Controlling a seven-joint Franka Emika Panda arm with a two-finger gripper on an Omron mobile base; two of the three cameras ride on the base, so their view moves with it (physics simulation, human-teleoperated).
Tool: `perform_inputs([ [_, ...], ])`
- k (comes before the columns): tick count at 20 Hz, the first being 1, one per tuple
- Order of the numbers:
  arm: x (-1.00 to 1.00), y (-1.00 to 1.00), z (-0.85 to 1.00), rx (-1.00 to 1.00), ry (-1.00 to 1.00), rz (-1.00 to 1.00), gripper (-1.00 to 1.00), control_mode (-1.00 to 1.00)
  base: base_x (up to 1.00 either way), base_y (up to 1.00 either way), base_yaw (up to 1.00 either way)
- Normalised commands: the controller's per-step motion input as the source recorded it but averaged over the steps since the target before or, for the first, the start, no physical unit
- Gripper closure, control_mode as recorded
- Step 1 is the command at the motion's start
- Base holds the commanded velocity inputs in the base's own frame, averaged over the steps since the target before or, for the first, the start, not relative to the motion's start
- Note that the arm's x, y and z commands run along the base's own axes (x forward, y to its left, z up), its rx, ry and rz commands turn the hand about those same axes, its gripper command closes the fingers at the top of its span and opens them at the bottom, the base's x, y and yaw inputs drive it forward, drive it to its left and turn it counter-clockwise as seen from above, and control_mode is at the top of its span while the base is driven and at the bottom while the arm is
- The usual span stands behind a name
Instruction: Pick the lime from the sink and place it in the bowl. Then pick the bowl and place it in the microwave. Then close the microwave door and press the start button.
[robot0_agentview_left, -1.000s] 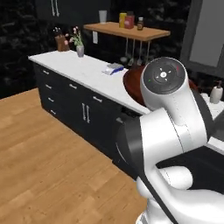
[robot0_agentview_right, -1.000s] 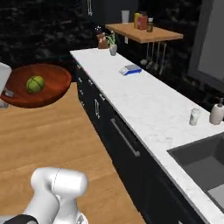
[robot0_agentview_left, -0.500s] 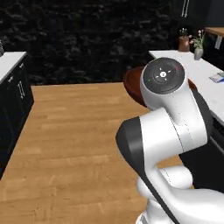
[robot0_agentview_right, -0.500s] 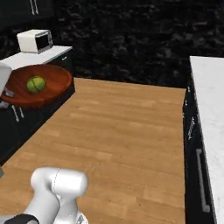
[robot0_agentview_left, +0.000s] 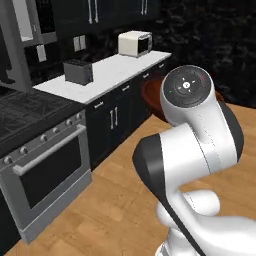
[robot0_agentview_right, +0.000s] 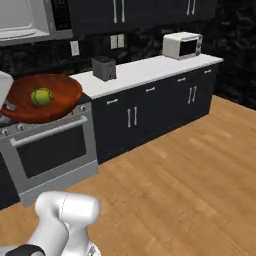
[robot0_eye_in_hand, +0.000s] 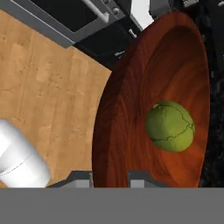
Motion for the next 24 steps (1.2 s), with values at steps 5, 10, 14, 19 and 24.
perform_inputs([
  [5,0.00,0.00,0.00,0.00,0.00,0.00,1.00,1.00,0.41,-0.01,0.95],
  [10,0.00,0.00,0.00,0.00,0.00,0.00,1.00,1.00,0.99,-0.31,0.67],
  [14,0.00,0.00,0.00,0.00,0.00,0.00,1.00,1.00,0.79,-0.67,0.48],
  [19,0.00,0.00,0.00,0.00,0.00,0.00,1.00,1.00,0.89,-0.80,0.34],
  [24,0.00,0.00,0.00,0.00,0.00,0.00,1.00,1.00,0.88,-0.55,0.25],
])
